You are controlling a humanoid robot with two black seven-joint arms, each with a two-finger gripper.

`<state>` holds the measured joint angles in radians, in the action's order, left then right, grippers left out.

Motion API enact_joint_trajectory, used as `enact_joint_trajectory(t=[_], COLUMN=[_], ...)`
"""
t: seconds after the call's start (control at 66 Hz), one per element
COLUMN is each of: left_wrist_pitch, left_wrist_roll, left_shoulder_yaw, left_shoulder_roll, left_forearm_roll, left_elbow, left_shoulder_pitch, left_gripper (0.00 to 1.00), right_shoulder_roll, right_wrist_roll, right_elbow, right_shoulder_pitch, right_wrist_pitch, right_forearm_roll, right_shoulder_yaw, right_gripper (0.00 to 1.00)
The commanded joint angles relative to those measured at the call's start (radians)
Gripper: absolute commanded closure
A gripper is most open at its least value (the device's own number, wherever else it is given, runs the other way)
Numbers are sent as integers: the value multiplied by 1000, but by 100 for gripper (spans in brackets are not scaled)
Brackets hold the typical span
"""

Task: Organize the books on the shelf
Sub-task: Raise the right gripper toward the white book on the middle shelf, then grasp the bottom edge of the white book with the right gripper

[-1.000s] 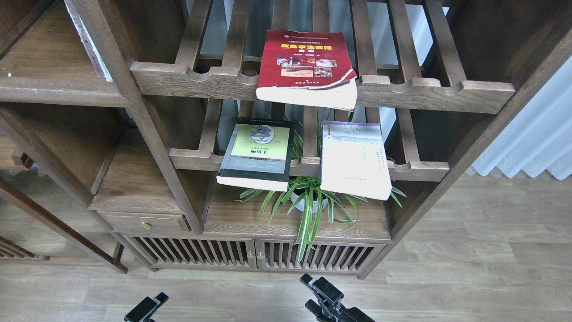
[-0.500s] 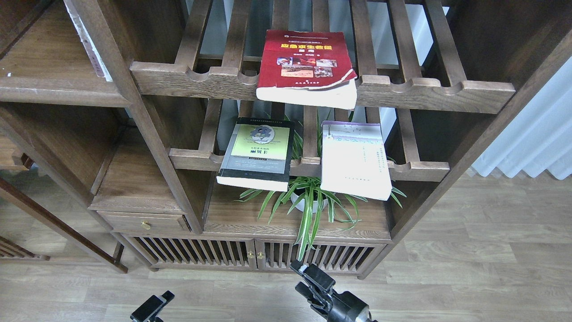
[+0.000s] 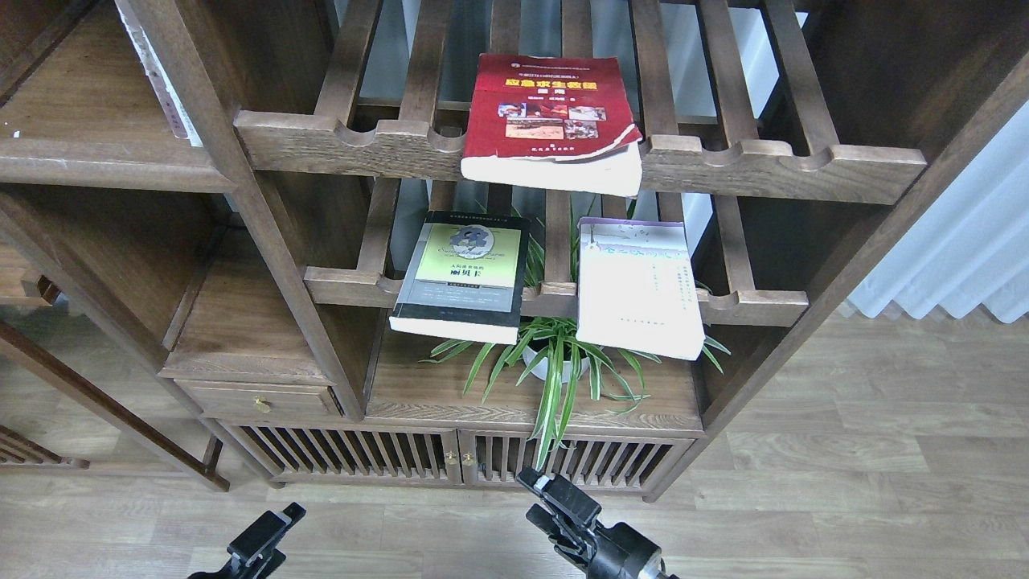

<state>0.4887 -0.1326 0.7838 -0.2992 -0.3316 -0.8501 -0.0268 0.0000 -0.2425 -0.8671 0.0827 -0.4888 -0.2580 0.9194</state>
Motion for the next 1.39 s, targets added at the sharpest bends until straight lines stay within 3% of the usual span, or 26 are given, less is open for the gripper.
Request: enact_joint_trajectory(t=[0.0,0.045,0.318,0.955,1.106,1.167,1.288,1.379], left_wrist_pitch=[0,0,0,0,0,0,0,0], left_wrist_roll=[1,1,2,4,2,2,2,4], left_shoulder_yaw=[0,0,2,3,3,3,3,3], left_shoulder_roll=[-1,-3,-15,-32,-32,-32,-32,-31], left_forearm_roll=[0,-1,-1,-10,-10,-10,-10,-9], left_elbow=[0,0,0,22,26,28,28,29], left_shoulder_pitch=[2,2,5,15,13,13,15,18], left_gripper=[0,0,0,0,0,0,0,0], right_shoulder_roll=[0,0,0,0,0,0,0,0], right_wrist_roll=[55,94,196,218,247,265,308,313], right_elbow=[-12,-27,-141,-239,-237,-234,-208,-190], right_shoulder_pitch=[-4,-6,6,-26,-32,-37,-44,-50], right_wrist_pitch=[0,0,0,0,0,0,0,0], right_forearm_roll=[-47,-52,-57,-61,-72,-78,-96,-96], right_shoulder_yaw=[22,32,45,193,208,214,225,225], right_gripper=[0,0,0,0,1,4,22,31])
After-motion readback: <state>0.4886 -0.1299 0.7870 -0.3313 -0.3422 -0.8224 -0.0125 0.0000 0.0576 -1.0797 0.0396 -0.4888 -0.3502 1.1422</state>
